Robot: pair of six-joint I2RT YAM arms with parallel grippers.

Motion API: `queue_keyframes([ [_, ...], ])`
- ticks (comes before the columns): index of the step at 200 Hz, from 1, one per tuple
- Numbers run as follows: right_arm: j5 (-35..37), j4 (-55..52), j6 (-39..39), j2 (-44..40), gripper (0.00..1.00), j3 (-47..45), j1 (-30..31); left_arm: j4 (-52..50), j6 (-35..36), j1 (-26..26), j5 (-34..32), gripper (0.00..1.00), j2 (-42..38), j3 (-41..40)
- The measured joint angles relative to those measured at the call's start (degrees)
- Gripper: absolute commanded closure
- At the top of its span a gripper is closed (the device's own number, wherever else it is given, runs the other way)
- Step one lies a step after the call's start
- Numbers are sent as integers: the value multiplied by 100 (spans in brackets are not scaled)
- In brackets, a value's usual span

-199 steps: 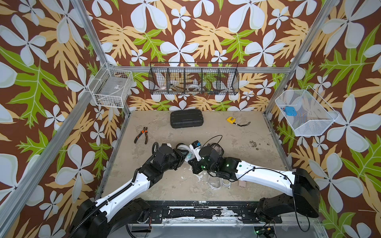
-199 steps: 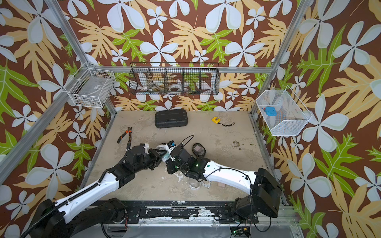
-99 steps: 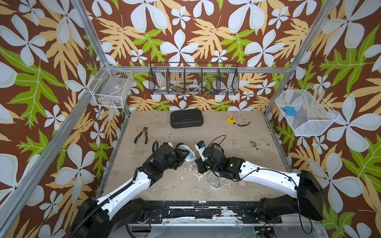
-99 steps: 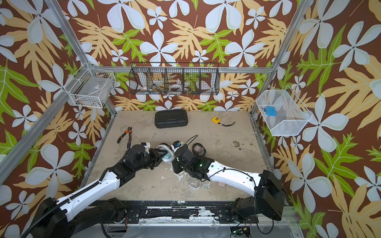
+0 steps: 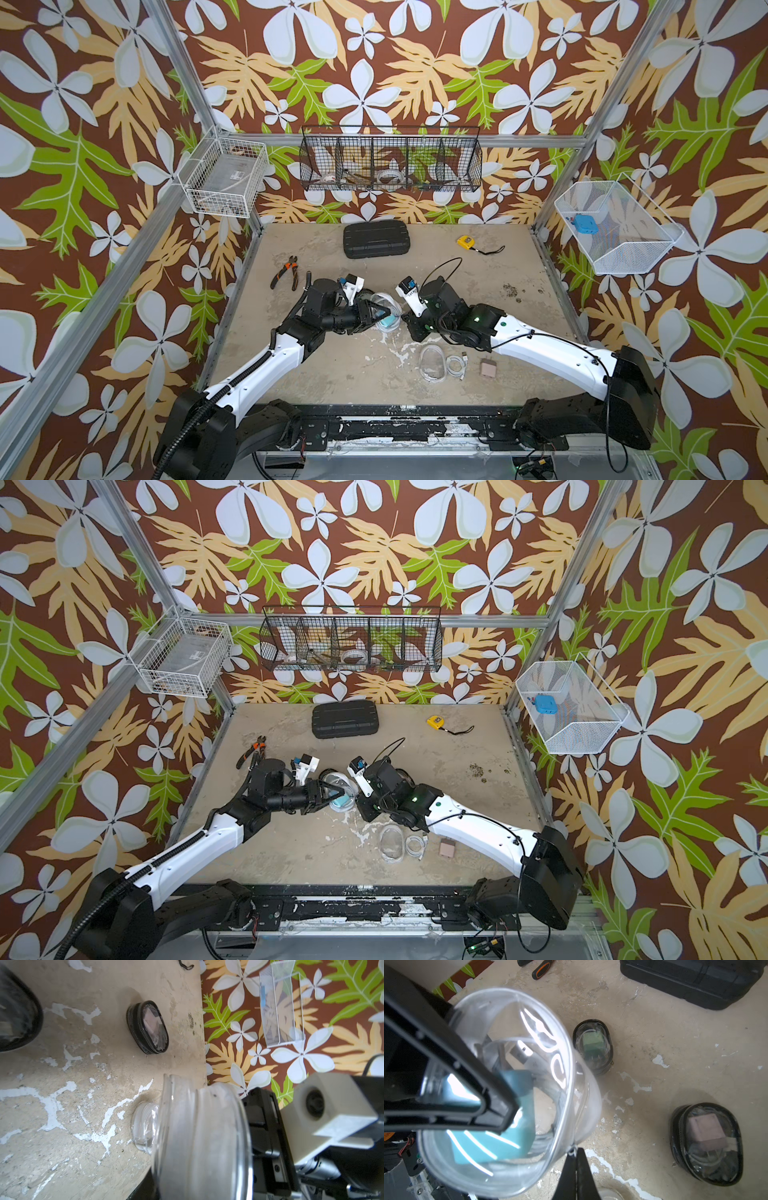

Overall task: Pack away charging kits
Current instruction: Zip the zipper on the storage bag.

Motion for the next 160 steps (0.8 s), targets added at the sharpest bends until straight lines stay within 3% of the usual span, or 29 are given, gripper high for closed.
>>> queue_keyframes([
  [83, -138, -352, -708, -634, 100, 15, -9, -352, 1707, 9, 1003, 100, 149, -72],
  [118, -297, -63, -804, -507, 100, 157, -223, -1239, 2170, -26, 1364, 100, 149, -61],
  [148, -1097, -275, -835, -824, 53, 232, -848, -1561, 2527, -393, 1451, 100, -42, 133],
  [160, -1696, -278, -656, -992, 40, 179, -1259, -1663, 2671, -660, 1419, 100, -57, 271],
])
